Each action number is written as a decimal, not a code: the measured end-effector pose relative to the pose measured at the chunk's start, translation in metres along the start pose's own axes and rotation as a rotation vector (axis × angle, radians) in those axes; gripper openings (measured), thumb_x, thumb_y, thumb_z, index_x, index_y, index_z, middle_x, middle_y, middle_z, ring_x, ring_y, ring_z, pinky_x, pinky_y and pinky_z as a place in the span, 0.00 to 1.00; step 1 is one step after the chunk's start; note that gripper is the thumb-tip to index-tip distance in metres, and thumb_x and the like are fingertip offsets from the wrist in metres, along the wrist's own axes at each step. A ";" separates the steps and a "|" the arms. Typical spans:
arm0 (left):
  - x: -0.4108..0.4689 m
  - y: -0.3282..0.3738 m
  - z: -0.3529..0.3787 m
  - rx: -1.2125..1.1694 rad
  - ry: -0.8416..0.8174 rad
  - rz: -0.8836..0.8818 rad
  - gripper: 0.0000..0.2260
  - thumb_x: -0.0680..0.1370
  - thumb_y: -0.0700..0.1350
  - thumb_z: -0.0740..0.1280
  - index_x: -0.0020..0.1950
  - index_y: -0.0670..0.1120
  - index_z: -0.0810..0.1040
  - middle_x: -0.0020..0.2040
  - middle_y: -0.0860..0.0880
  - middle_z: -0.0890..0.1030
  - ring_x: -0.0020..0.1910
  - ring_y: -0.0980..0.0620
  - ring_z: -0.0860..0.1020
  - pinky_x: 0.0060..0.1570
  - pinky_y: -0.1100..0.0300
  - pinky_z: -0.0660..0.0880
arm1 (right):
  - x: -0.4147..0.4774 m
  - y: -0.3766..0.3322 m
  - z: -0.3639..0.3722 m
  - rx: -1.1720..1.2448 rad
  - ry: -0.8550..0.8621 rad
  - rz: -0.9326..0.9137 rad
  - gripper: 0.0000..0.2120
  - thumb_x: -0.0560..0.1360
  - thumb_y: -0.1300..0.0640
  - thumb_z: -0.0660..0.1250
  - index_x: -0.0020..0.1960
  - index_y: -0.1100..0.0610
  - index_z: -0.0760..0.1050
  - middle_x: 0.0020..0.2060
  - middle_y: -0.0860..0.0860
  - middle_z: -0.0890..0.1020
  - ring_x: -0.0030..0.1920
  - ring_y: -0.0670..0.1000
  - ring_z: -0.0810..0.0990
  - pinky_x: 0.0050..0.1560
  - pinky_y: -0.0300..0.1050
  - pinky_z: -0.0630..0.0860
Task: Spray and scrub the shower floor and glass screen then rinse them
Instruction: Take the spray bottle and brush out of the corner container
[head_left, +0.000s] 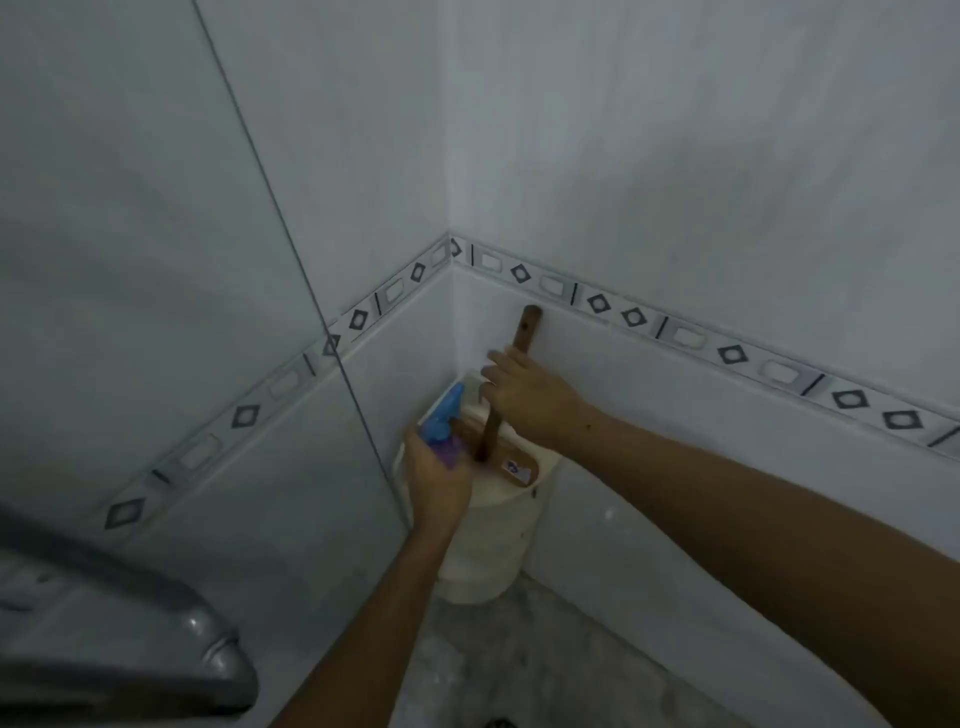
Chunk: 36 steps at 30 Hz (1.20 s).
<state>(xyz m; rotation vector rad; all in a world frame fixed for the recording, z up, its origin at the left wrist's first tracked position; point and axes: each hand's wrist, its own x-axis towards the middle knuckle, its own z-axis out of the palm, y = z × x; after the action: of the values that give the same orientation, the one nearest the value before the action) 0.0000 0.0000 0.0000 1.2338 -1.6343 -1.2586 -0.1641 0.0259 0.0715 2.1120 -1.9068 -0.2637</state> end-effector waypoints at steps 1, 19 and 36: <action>0.005 -0.003 0.000 -0.004 -0.002 -0.008 0.19 0.76 0.32 0.69 0.65 0.40 0.70 0.54 0.47 0.78 0.53 0.46 0.79 0.46 0.70 0.72 | 0.008 -0.001 0.006 -0.038 0.017 0.002 0.09 0.68 0.70 0.67 0.45 0.64 0.83 0.48 0.63 0.83 0.58 0.65 0.80 0.68 0.62 0.71; 0.002 -0.007 0.019 0.145 -0.240 0.103 0.12 0.75 0.35 0.72 0.41 0.41 0.68 0.33 0.41 0.73 0.30 0.56 0.74 0.31 0.58 0.73 | -0.018 0.011 -0.055 0.123 -0.590 0.383 0.12 0.81 0.54 0.63 0.61 0.58 0.75 0.57 0.53 0.79 0.55 0.55 0.79 0.54 0.48 0.70; -0.272 0.073 0.195 0.061 -1.065 0.393 0.17 0.75 0.41 0.70 0.58 0.45 0.66 0.55 0.41 0.71 0.45 0.49 0.77 0.47 0.53 0.81 | -0.460 -0.005 -0.091 0.593 -1.039 1.247 0.11 0.80 0.53 0.63 0.50 0.62 0.74 0.34 0.55 0.76 0.32 0.54 0.73 0.36 0.46 0.72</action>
<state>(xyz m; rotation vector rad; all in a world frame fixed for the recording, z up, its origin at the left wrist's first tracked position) -0.1221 0.3189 0.0221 0.1493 -2.4790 -1.7168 -0.1812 0.4906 0.1316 0.4435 -3.7873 -0.5927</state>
